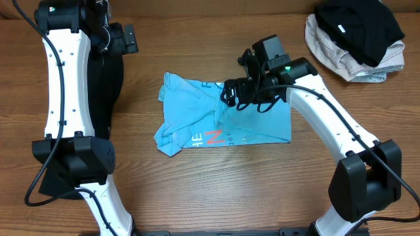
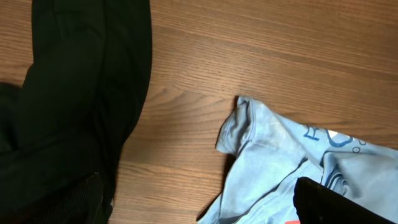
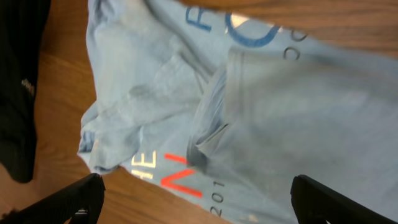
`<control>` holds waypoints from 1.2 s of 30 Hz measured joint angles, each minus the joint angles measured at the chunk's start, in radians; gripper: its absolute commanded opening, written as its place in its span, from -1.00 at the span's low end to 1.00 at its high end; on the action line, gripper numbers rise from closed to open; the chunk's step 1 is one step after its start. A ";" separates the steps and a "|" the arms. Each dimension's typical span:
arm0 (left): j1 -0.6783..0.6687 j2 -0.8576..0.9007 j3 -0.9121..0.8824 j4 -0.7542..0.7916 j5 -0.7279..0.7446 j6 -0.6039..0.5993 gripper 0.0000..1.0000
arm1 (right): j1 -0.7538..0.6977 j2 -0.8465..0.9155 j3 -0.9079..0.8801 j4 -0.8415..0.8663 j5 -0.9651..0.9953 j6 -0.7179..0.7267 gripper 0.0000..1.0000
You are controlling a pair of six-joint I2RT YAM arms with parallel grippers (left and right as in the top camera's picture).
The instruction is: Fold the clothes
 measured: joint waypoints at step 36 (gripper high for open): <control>-0.146 0.025 -0.559 0.414 0.232 0.392 1.00 | -0.296 -0.006 0.174 -0.291 0.039 -0.076 1.00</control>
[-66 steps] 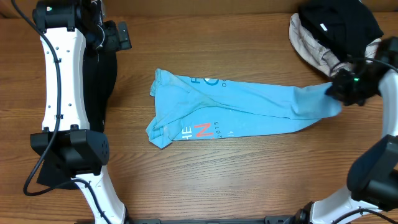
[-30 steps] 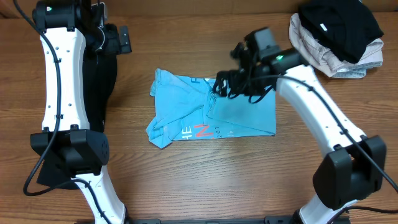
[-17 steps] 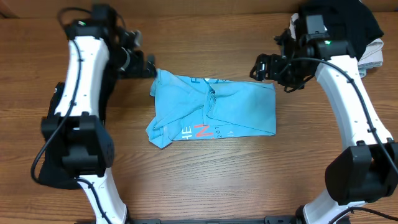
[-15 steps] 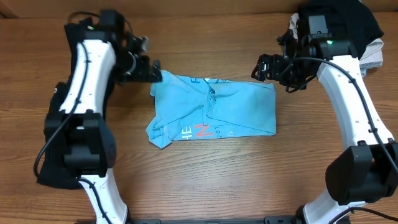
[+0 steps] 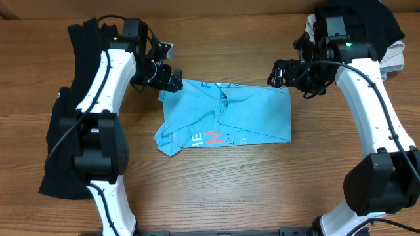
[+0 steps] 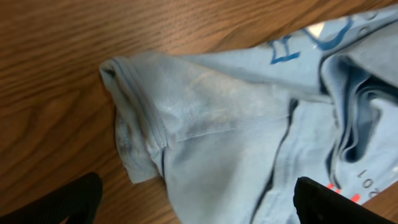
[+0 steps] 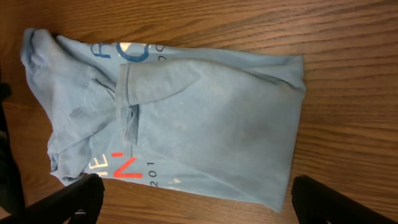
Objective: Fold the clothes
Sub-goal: 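Move the left gripper to the folded shirt's upper left corner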
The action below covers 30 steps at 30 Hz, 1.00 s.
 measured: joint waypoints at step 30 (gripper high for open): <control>-0.002 0.064 -0.129 0.080 -0.072 0.108 0.96 | 0.000 0.000 0.000 -0.006 0.034 -0.002 1.00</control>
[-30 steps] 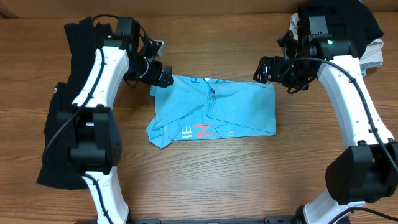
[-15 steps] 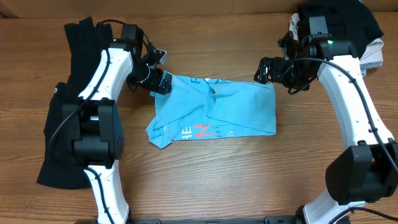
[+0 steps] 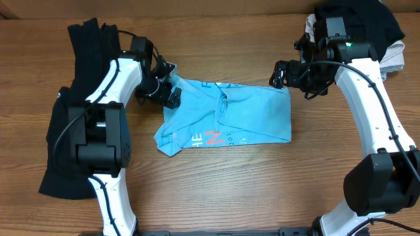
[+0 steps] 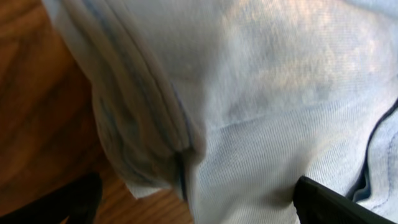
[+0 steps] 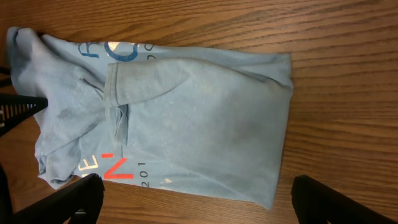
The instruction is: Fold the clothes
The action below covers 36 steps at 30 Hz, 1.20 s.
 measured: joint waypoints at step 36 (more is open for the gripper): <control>-0.072 -0.017 -0.053 -0.179 -0.188 -0.117 0.81 | 0.000 0.000 0.000 0.005 0.003 0.000 1.00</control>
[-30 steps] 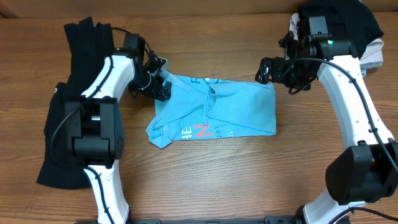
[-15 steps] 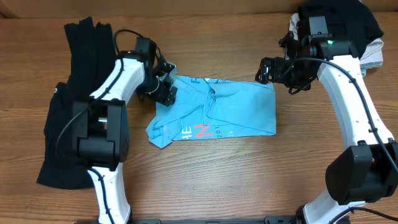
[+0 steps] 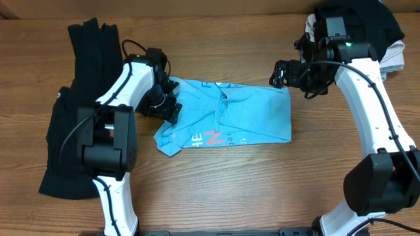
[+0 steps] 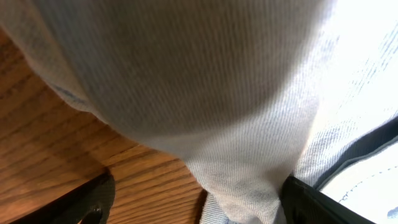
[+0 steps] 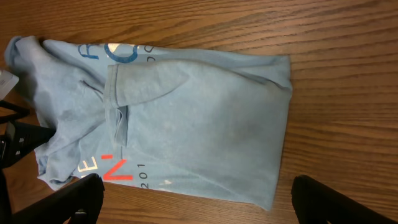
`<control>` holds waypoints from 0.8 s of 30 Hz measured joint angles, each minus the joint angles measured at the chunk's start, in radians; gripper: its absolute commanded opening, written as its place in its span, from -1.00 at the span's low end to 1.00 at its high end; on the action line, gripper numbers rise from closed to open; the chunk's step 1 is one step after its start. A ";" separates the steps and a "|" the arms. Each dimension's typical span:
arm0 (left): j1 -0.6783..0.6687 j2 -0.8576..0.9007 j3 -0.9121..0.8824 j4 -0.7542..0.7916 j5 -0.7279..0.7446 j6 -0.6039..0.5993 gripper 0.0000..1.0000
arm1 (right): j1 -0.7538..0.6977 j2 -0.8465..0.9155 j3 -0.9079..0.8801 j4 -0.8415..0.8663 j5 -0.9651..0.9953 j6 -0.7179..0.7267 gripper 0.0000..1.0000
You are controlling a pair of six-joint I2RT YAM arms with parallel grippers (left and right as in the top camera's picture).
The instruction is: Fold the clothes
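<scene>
A light blue T-shirt (image 3: 249, 118) with red and blue print lies crumpled flat mid-table, a sleeve folded over its middle. My left gripper (image 3: 169, 106) is down at the shirt's left edge, open. In the left wrist view a bulge of blue cloth (image 4: 205, 93) fills the frame and sits between the spread fingers (image 4: 84, 204). My right gripper (image 3: 279, 73) hovers open over the shirt's upper right corner. The right wrist view shows the whole shirt (image 5: 205, 118) below, with nothing between the fingers (image 5: 68, 202).
A long black garment (image 3: 82, 72) lies along the table's left side, under and beside my left arm. A pile of black and pale clothes (image 3: 357, 39) sits in the back right corner. Bare wood (image 3: 223, 190) lies in front of the shirt.
My left gripper has shifted a little down and right along the shirt's left edge and is closer in, so the cloth now fills its view. The right arm has hardly moved.
First my right gripper was low over the shirt's middle while the left arm was far left by the black garment. Then the right hovered off the upper right corner and the left had come to the upper left sleeve. The left is now against the cloth there.
</scene>
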 measured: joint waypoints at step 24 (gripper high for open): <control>-0.059 -0.023 -0.043 0.291 0.068 -0.050 0.85 | 0.000 0.000 0.000 0.003 0.000 0.000 1.00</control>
